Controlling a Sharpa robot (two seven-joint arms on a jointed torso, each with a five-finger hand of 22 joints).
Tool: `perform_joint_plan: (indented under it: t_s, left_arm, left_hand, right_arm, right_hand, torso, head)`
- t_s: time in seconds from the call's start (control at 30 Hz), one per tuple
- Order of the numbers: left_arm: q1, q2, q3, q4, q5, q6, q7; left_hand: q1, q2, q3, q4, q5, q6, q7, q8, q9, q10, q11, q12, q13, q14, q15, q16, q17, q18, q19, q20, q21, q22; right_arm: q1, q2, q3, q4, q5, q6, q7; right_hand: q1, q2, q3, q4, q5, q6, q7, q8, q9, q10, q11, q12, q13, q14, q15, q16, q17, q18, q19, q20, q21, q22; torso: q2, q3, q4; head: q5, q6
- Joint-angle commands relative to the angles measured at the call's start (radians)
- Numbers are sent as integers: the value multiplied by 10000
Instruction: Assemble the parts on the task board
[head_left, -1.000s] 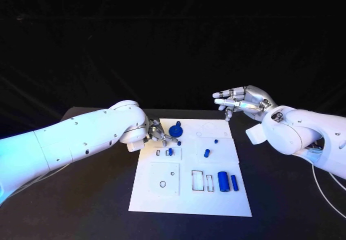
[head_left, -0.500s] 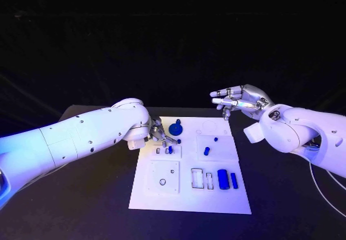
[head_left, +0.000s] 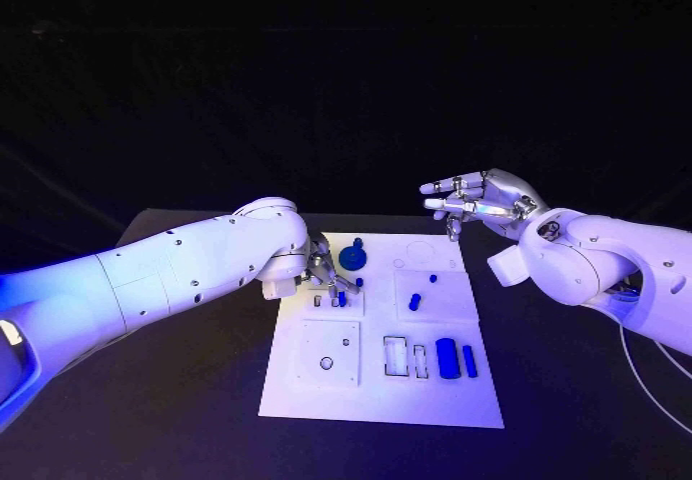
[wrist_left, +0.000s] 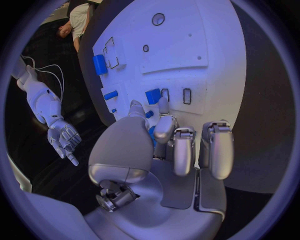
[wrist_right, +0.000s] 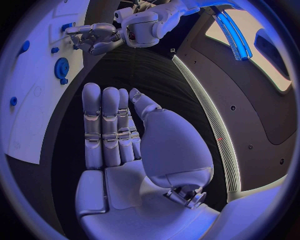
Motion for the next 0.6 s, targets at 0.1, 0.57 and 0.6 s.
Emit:
perform_joint_plan:
  t_s: [0.1,0.57,0.6]
  left_arm:
    - [0,63,-1,-12,-51,309,-60]
    - [-1,107,1,66,-45,546,-80]
    - [-1,113,1,56,-38,545,-81]
  left_hand:
    - [75,169,-13,-43,-26,-127,1,103,92,-35,-37,15,-1,1052,-47,24,2633,-50,630,-72,40,1884]
    - [590,558,170,-109,-25,-285,-2,271,421,-57,-39,5,9,1052,-47,24,2633,-43,609,-66,23,1862]
    - [641,630,211,-106,-23,-296,-3,283,447,-60,-40,1,6,1052,-47,24,2633,-41,605,-66,19,1856]
  right_arm:
    - [-1,23,-4,20,-173,46,-4]
    - [-2,101,-10,-33,-514,-78,-66]
    - [-2,103,-10,-36,-517,-95,-78]
  right_hand:
    - [50,-5,28,-71,26,-8,-15,51,12,-85,0,49,15,-53,4,45,-19,-7,-95,-4,44,-29]
    - [58,78,144,-142,41,10,-9,88,14,-138,2,140,95,-82,6,142,-38,-74,55,-2,468,491]
    - [64,87,164,-155,44,4,-5,88,13,-158,5,145,103,-95,8,151,-41,-78,58,-1,502,527]
  torso:
    - [12,7,9]
    - [12,1,1]
    - [11,1,1]
  head:
    - [33,-32]
    - [93,-97]
    - [95,-97]
